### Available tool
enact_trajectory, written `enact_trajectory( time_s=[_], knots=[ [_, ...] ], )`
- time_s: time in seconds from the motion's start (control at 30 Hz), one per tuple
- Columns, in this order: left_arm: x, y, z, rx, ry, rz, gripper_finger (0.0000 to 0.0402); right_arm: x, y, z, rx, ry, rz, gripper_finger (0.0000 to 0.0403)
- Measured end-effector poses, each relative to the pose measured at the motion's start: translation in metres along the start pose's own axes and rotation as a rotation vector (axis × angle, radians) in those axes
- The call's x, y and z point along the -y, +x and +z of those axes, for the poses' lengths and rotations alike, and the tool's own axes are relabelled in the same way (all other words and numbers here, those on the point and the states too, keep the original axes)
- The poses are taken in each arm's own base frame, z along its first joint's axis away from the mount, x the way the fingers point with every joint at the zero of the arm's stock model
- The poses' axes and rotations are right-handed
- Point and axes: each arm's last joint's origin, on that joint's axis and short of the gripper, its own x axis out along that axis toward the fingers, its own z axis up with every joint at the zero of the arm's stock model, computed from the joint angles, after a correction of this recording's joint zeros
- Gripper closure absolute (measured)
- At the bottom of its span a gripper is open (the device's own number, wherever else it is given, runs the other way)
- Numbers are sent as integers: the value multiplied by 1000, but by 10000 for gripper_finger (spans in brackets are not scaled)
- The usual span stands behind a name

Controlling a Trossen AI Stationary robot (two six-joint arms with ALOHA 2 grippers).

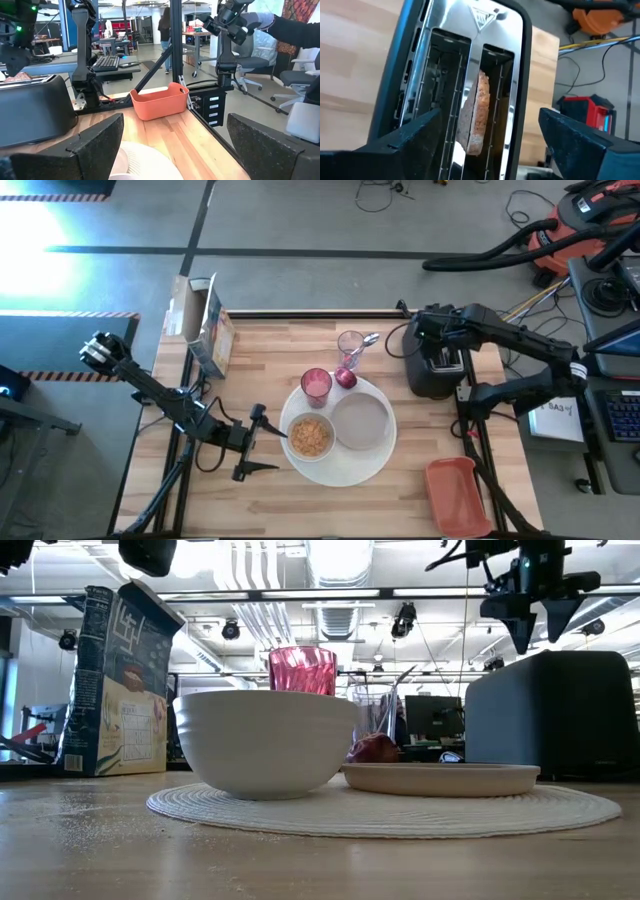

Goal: Arrange a breakfast setting
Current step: Put the toast on the brown plate

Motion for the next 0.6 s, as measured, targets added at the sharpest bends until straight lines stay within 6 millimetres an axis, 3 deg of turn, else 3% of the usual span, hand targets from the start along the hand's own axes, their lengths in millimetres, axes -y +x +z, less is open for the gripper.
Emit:
enact_trajectory(
  time_s=[0.6],
  knots=[
    [0,0,-3,-30,17,-2,64,-1,14,-4,-98,14,7,180]
  ],
)
